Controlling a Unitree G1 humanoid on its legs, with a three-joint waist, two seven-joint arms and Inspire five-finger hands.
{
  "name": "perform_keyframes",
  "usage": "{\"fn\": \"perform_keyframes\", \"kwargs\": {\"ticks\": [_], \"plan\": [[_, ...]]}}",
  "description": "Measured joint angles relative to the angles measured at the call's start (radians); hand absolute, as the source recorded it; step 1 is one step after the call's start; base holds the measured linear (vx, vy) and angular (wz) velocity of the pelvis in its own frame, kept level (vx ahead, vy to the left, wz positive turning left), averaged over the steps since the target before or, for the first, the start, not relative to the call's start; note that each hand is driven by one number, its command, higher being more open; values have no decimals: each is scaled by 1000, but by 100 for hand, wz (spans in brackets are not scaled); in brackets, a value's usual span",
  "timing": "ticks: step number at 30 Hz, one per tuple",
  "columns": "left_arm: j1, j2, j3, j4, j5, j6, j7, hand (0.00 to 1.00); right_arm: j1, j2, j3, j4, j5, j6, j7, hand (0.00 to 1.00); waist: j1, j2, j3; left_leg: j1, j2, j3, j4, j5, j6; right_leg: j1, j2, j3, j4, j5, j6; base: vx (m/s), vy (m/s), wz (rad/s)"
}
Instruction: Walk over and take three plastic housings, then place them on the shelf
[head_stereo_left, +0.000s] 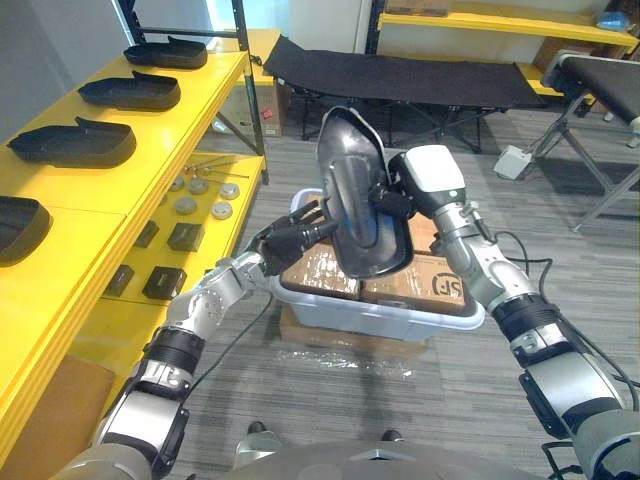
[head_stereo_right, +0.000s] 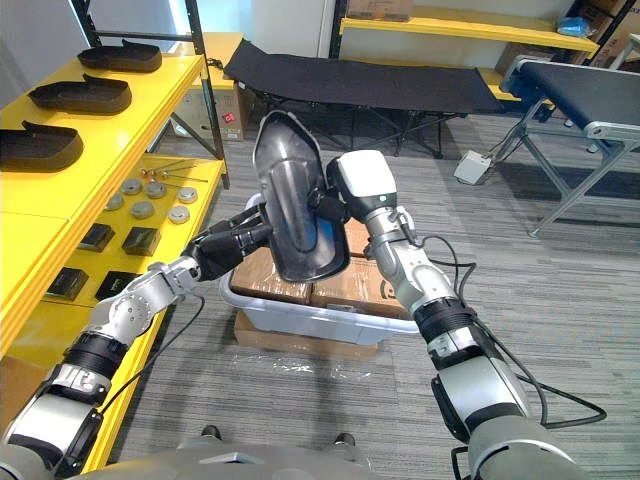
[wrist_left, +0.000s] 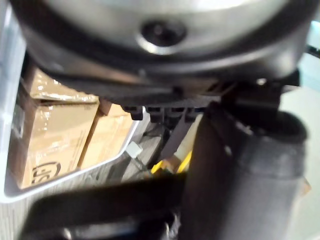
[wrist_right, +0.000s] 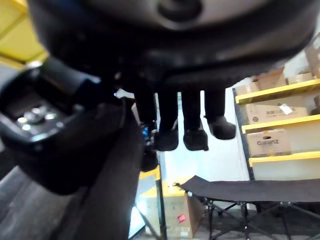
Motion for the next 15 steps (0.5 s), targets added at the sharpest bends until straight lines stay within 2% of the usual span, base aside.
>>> {"fn": "perform_keyframes", "kwargs": {"ticks": [1,14,15], "plan": [[-9,-18,9,1,-10,-7,-2,100,3,20,14,4,-6,-1,3,0,-1,0,0,0,0,0,0,0,0,-1,0,0,0,0,0,0,0,0],[-15,3,-3,2,-34,-14,-26,100,1,23,6,10,11,-7,3,0,-3,-12,-7,0,-1,1,-5,4,1,-3,0,1,0,0,0,0,0,0],[-15,3,-5,2,-34,-14,-26,0,1,22,6,10,14,-8,3,0,-4,-12,-7,0,-1,1,-5,4,1,-3,0,1,0,0,0,0,0,0]]}}
